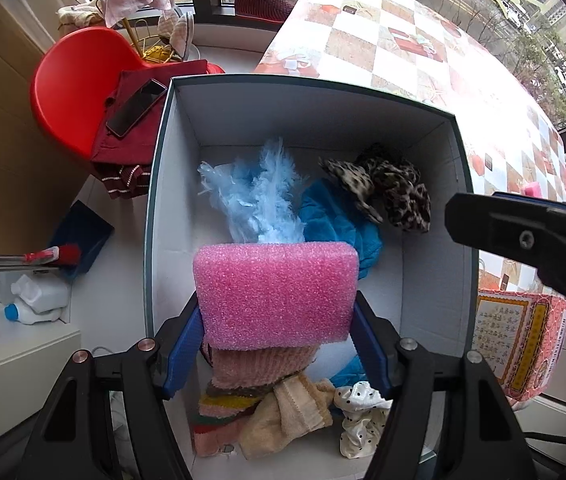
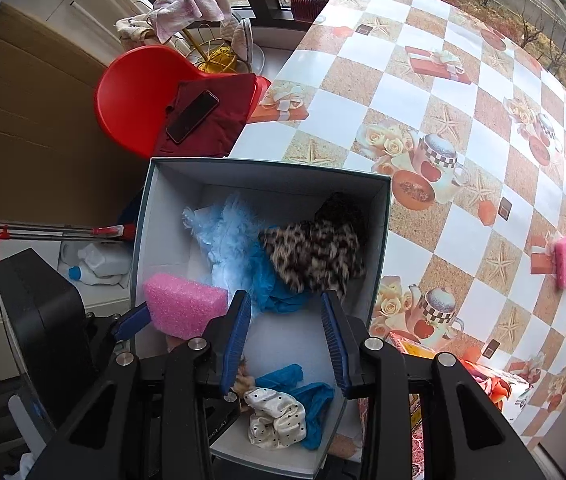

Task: Organize soft objects

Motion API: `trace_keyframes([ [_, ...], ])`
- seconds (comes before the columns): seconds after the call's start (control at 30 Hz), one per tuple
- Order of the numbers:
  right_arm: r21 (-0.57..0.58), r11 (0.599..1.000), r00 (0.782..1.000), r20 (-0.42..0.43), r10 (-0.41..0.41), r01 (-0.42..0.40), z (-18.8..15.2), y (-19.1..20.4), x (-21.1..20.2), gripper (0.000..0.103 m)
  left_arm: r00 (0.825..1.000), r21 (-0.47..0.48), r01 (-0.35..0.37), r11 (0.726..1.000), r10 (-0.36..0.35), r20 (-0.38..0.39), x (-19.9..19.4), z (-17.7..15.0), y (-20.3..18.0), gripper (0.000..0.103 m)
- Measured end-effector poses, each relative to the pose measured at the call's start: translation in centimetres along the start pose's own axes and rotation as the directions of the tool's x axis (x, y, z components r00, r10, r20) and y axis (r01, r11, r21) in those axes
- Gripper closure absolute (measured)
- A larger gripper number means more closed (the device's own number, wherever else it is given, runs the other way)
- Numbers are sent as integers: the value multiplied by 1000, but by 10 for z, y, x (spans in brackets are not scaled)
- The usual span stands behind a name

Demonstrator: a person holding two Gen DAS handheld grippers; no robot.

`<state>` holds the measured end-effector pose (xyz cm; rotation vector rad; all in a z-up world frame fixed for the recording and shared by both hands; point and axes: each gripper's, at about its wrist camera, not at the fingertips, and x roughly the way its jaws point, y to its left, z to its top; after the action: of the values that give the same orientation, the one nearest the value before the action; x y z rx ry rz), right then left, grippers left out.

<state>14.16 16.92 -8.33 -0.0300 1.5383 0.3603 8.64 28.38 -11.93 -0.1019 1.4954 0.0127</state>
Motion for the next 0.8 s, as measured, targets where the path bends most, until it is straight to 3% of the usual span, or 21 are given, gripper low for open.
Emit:
trace_keyframes([
  [0.23,3,1000,1000,0,-9,9,-2,-4,-2,64,1000,-10,28,1000,-28,-7,0,-1,3,28],
  [0.3,9,1000,1000,-8,-3,4,-5,-5,-2,53,999,-9,42,999,-43,-23,1,-1,2,21],
  [0.37,17,1000,1000,-10,-3,3,-7,-7,-3,37,999,2,34,999,-34,-25,1,-2,0,17],
  [0.43,21,1000,1000,-8,-7,7,-10,-9,-5,23,1000,6,18,1000,-18,-22,1,-4,-2,3],
  [0.5,27,999,1000,0,-16,16,-12,-11,-8,22,1000,4,30,1000,-29,-9,-2,-6,-2,1],
  [0.63,47,999,1000,9,-16,16,-18,-19,-16,21,995,11,71,997,-71,68,-19,-12,-3,0],
  [0.67,53,999,1000,13,-12,12,-19,-20,-19,14,992,11,81,997,-82,100,-28,-13,-3,0],
  [0.73,61,998,1000,18,7,-8,-22,-22,-26,0,985,3,43,999,-43,168,-45,-15,-3,0],
  [0.8,62,998,999,46,21,-24,-27,-23,-37,0,976,-18,-20,1000,24,215,-60,-14,-2,0],
])
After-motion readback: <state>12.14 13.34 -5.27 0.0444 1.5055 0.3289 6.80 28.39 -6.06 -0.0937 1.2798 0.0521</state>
